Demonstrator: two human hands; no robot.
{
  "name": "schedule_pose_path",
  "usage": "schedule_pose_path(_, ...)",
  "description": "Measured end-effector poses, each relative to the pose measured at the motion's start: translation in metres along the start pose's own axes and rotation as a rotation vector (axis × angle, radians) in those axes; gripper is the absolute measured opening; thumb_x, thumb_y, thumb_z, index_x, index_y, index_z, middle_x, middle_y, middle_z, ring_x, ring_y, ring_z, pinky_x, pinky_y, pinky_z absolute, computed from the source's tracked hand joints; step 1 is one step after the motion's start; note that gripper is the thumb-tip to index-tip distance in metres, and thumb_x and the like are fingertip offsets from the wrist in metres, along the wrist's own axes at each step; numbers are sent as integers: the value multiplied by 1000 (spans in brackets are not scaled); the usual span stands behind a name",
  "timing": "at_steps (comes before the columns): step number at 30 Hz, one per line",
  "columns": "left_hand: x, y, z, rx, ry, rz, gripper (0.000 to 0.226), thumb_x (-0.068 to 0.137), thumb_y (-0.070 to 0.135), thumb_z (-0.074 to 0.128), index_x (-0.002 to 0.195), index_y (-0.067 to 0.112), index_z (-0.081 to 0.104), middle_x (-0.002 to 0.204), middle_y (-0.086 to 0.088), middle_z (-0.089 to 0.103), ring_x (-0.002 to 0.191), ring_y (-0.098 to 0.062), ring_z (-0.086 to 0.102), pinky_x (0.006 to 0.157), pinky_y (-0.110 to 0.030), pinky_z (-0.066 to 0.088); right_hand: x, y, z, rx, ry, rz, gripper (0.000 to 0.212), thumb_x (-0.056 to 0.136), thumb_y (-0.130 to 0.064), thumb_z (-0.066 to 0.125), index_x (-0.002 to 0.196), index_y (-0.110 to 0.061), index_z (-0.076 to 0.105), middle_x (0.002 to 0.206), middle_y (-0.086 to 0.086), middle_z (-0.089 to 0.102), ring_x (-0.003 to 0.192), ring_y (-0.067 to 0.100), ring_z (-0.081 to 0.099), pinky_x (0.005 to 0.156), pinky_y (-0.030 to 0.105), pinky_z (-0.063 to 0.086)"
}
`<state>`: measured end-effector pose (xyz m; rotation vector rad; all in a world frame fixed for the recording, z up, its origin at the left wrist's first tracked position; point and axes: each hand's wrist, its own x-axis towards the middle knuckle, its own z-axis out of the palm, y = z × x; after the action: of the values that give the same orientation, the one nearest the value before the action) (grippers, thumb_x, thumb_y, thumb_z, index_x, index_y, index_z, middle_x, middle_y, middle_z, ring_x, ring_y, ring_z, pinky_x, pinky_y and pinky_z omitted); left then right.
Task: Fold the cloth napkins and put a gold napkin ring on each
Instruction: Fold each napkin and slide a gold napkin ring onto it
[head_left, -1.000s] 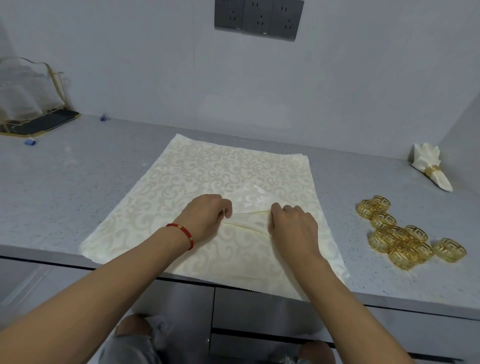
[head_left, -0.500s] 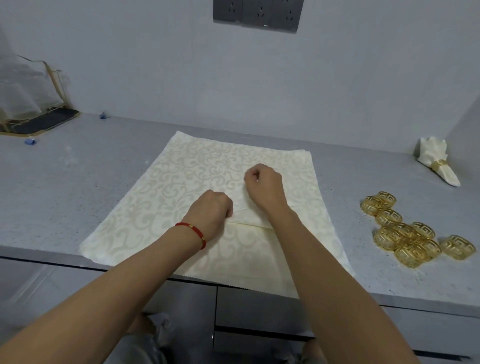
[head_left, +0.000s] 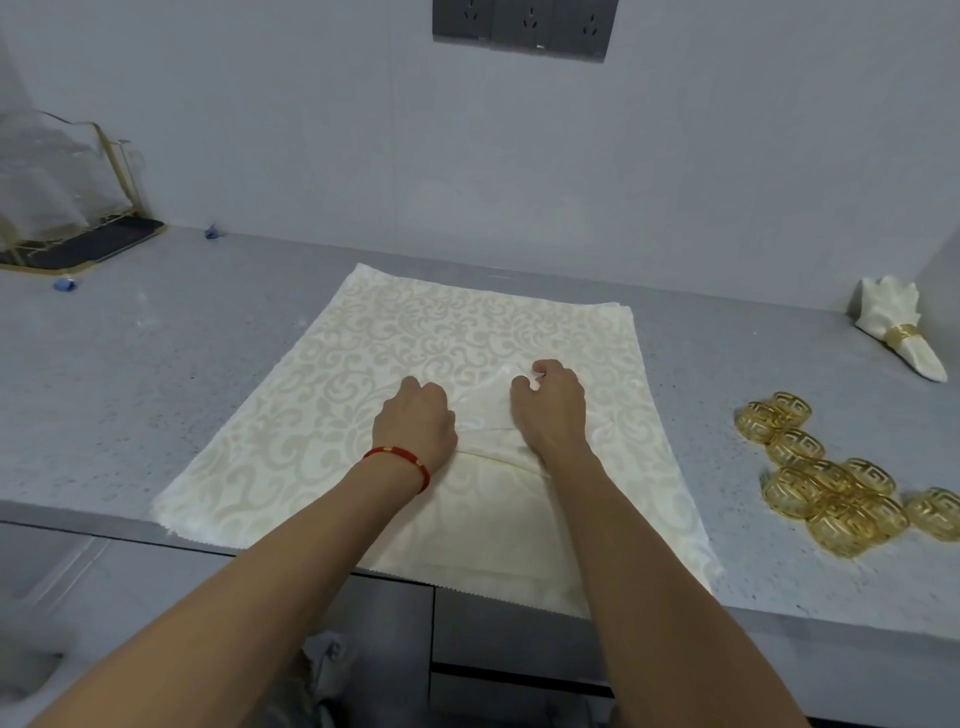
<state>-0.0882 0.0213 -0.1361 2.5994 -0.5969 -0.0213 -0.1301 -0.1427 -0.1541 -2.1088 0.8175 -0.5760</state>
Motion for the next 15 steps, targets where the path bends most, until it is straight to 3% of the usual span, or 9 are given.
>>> schedule_pose_path(2, 3, -4, 2, -30, 14, -2, 20, 95, 18, 52, 77, 11, 52, 102, -7, 48, 78, -26, 49, 63, -31, 34, 1, 0, 1, 18, -21, 3, 23, 92, -38, 52, 95, -23, 69, 111, 9, 55, 88, 18, 56, 83, 33, 44)
schedule_pose_path(3, 4, -5, 2, -57, 17, -3, 12, 95, 20, 54, 86, 12, 59, 105, -5, 50, 83, -26, 53, 67, -31, 36, 1, -1, 1, 38, -23, 5, 20, 87, -44, 50, 73, -30, 56, 101, 5, 49, 75, 16, 48, 74, 32, 40)
schedule_pose_path(4, 4, -7, 2, -85, 19, -1, 9, 94, 20, 56, 94, 15, 63, 106, -3, 52, 88, -25, 55, 70, -30, 37, 0, -2, 0, 60, -27, 18, 27, 84, -49, 50, 65, -34, 39, 97, 3, 44, 71, 15, 42, 71, 33, 36)
schedule_pose_path(6, 2, -9, 0, -124, 37, 31, 9, 93, 19, 57, 95, 16, 65, 102, -1, 57, 91, -21, 55, 70, -29, 37, -3, -4, -2, 104, -15, 45, 40, 82, -62, 51, 67, -34, 28, 96, 2, 41, 77, 17, 41, 71, 35, 37)
schedule_pose_path(8, -4, -9, -1, -129, 73, 112, 10, 95, 19, 56, 90, 14, 64, 93, 0, 62, 88, -20, 56, 69, -30, 41, -4, -6, -4, 139, -3, 62, 46, 82, -68, 53, 71, -27, 35, 99, 0, 46, 84, 18, 46, 76, 36, 42)
schedule_pose_path(10, -13, -9, 0, -105, 105, 189, 17, 97, 20, 54, 85, 11, 63, 84, -2, 64, 82, -21, 56, 69, -34, 43, -5, -4, -6, 169, 26, 52, 39, 86, -53, 59, 74, -18, 46, 105, 5, 59, 87, 19, 53, 78, 33, 42)
schedule_pose_path(13, -18, -13, 6, -63, 158, 234, 19, 98, 15, 52, 84, 11, 64, 79, -1, 63, 80, -20, 51, 66, -31, 36, -6, -1, -7, 202, 121, 13, 9, 86, -22, 63, 88, -16, 58, 109, 6, 61, 87, 11, 56, 72, 20, 40)
schedule_pose_path(15, -17, -13, 8, -38, 177, 241, 19, 98, 14, 53, 84, 10, 66, 79, 0, 61, 80, -19, 50, 67, -29, 34, -11, -1, -8, 159, 139, -20, 17, 85, -12, 63, 101, -16, 59, 110, -1, 55, 87, 6, 51, 69, 15, 36)
